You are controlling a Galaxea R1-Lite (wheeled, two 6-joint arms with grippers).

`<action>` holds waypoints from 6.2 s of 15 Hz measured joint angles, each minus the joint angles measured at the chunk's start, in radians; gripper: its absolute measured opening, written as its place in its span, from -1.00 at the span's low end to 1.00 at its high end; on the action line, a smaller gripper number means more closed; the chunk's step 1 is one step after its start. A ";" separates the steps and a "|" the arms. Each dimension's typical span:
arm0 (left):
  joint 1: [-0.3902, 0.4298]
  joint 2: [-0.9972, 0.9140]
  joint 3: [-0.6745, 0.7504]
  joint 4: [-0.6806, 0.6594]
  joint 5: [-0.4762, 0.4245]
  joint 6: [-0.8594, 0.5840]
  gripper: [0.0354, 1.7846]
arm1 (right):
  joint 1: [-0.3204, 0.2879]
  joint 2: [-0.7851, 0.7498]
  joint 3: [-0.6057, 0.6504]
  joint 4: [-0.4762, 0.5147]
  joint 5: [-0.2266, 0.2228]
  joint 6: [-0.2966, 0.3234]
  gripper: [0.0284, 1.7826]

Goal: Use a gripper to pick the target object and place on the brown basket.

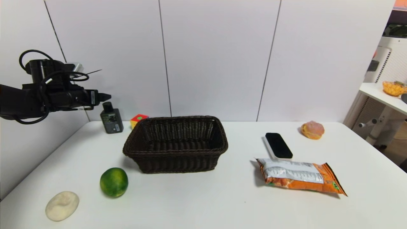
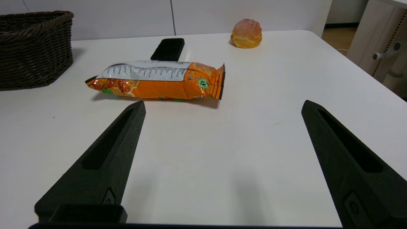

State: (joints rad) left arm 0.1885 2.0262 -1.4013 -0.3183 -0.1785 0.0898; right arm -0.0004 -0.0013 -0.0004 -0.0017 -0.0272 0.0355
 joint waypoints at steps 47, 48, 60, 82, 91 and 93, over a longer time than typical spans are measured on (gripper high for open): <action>-0.001 0.371 0.113 -0.804 -0.026 -0.064 -0.36 | 0.000 0.000 0.000 0.000 0.000 0.000 0.90; -0.001 0.369 0.113 -0.801 -0.026 -0.063 -0.36 | 0.000 0.000 0.000 0.000 0.000 0.000 0.90; -0.195 -0.126 0.290 -0.687 -0.117 -0.079 -0.36 | 0.000 0.000 0.000 0.000 0.000 0.000 0.90; -0.664 -0.127 0.425 -0.566 -0.041 -0.026 0.43 | 0.000 0.000 0.000 0.000 0.000 0.000 0.90; -0.511 -0.724 0.476 -0.115 0.107 0.003 0.75 | 0.000 0.000 0.000 0.000 0.000 0.000 0.90; -0.395 -0.911 0.547 0.024 0.130 0.010 0.79 | 0.000 0.000 0.000 0.000 0.000 0.000 0.90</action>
State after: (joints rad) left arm -0.2062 1.1151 -0.8547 -0.2947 -0.0485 0.0996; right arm -0.0004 -0.0013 0.0000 -0.0013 -0.0274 0.0360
